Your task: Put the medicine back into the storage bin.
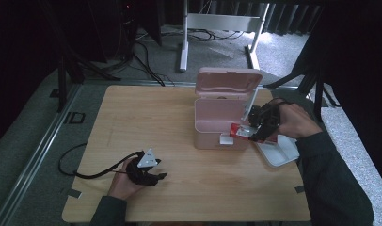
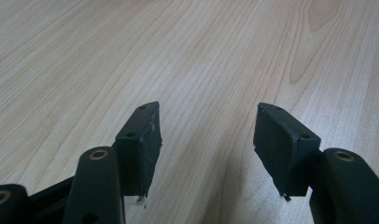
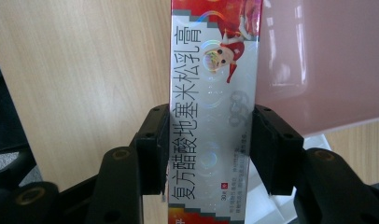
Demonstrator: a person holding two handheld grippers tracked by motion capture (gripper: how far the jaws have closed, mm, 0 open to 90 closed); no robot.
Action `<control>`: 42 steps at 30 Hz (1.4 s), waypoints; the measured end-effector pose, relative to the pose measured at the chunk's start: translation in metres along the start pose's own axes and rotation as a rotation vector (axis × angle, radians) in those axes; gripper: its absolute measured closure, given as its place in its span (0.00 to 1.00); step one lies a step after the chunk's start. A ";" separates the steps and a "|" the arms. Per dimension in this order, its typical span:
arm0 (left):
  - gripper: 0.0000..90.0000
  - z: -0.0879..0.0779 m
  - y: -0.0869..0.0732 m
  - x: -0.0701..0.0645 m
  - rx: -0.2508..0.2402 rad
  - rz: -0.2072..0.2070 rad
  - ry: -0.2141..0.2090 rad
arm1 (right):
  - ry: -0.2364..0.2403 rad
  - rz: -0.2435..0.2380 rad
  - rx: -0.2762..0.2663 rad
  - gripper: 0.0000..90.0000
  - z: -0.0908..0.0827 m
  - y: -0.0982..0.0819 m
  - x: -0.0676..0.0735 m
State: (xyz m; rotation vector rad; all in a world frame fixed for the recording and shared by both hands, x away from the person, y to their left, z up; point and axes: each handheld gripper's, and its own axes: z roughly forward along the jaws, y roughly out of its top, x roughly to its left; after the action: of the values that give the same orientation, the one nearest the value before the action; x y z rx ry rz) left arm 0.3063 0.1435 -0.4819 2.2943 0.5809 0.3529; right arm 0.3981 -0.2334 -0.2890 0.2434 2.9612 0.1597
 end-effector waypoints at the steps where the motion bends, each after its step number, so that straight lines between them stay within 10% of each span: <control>1: 0.46 0.000 0.000 0.000 0.000 0.000 0.000 | 0.002 -0.001 -0.004 0.57 0.001 0.001 -0.003; 28: 0.46 0.000 0.000 0.000 -0.003 0.000 -0.002 | -0.002 -0.201 -0.088 0.57 0.036 0.035 -0.040; 42: 0.46 0.000 0.000 0.000 -0.004 -0.001 -0.001 | 0.036 -0.193 -0.097 0.57 0.051 0.035 -0.049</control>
State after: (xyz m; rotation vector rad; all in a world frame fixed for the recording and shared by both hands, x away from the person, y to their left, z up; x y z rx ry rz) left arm 0.3065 0.1432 -0.4821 2.2907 0.5803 0.3526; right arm 0.4601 -0.2029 -0.3270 -0.0582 2.9799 0.2845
